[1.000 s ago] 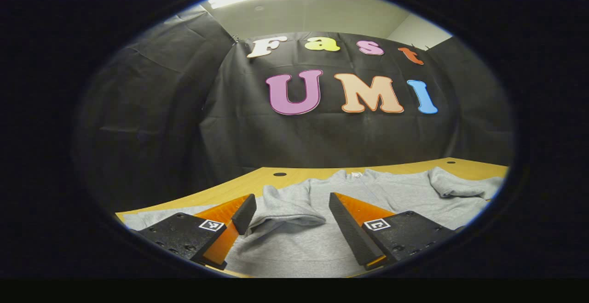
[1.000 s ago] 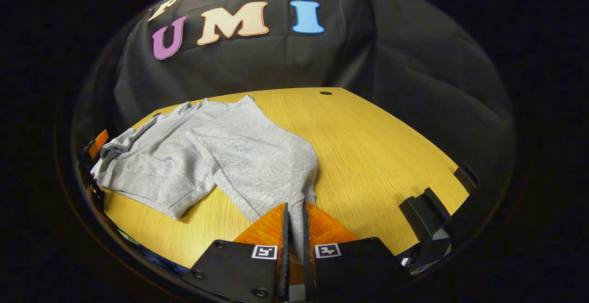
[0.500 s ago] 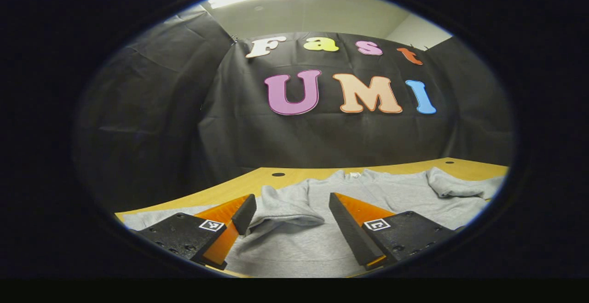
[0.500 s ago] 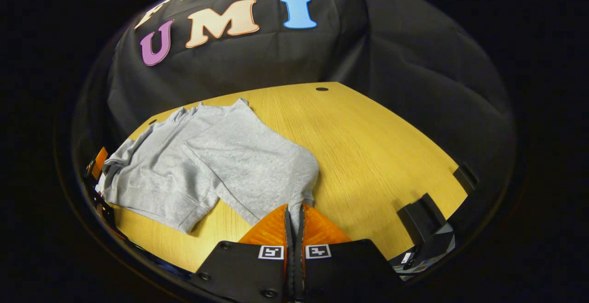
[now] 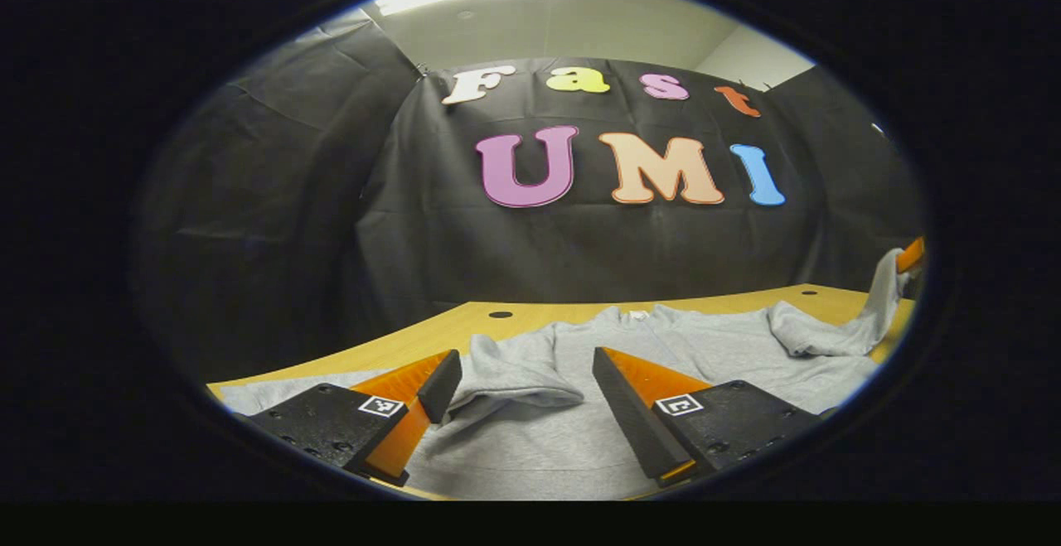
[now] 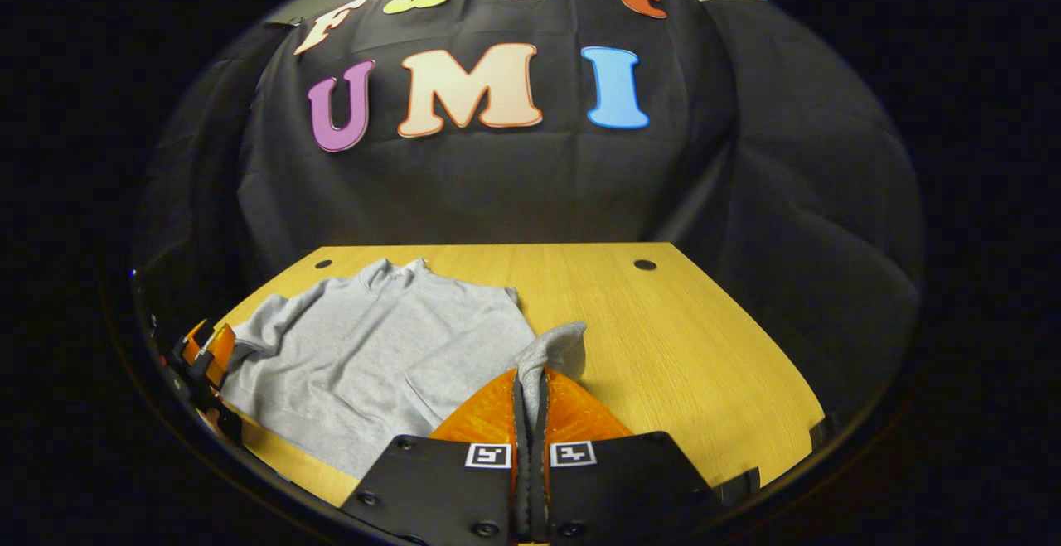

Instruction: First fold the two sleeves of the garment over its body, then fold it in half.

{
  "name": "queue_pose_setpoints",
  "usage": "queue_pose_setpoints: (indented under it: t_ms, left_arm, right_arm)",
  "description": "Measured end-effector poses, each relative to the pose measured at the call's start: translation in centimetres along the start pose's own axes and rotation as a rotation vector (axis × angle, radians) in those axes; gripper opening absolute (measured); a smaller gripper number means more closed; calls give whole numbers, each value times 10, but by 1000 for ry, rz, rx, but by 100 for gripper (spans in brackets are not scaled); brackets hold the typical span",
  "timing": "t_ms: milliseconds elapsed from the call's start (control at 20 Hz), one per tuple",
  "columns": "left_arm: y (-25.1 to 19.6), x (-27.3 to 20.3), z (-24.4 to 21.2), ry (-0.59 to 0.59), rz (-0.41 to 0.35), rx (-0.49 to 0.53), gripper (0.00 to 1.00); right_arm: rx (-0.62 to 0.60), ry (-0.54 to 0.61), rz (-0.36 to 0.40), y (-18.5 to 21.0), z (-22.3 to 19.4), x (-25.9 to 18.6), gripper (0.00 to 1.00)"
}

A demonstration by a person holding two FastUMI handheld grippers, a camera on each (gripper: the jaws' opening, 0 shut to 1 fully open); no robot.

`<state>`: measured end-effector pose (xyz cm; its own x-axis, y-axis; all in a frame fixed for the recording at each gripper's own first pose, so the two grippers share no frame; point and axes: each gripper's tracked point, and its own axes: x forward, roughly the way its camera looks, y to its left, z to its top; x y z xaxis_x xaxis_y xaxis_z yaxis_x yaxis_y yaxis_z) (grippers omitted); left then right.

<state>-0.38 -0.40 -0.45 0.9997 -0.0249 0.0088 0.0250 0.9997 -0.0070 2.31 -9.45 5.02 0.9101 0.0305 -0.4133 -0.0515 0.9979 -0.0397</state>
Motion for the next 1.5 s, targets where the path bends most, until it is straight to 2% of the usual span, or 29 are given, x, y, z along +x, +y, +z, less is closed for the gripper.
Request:
queue_pose_setpoints:
  t_ms: [400,650,850,1000,1100,1300,1500]
  left_arm:
    - [1,0,0,0,3,0,93]
    - [1,0,-1,0,8,0,94]
    - [1,0,0,0,8,0,94]
    - [1,0,-1,0,8,0,94]
    - [1,0,-1,0,8,0,94]
    - [1,0,-1,0,8,0,93]
    - [2,0,-1,0,14,1,93]
  right_arm:
    - [-76,-47,300,158,70,68,2]
    - [-102,-53,437,249,94,96,2]
    - [-108,-52,527,318,92,117,2]
    - [-115,-13,560,358,68,140,2]
    - [-117,47,586,391,34,164,2]
    - [-134,102,590,415,-4,192,3]
    - [-184,115,585,429,-19,205,5]
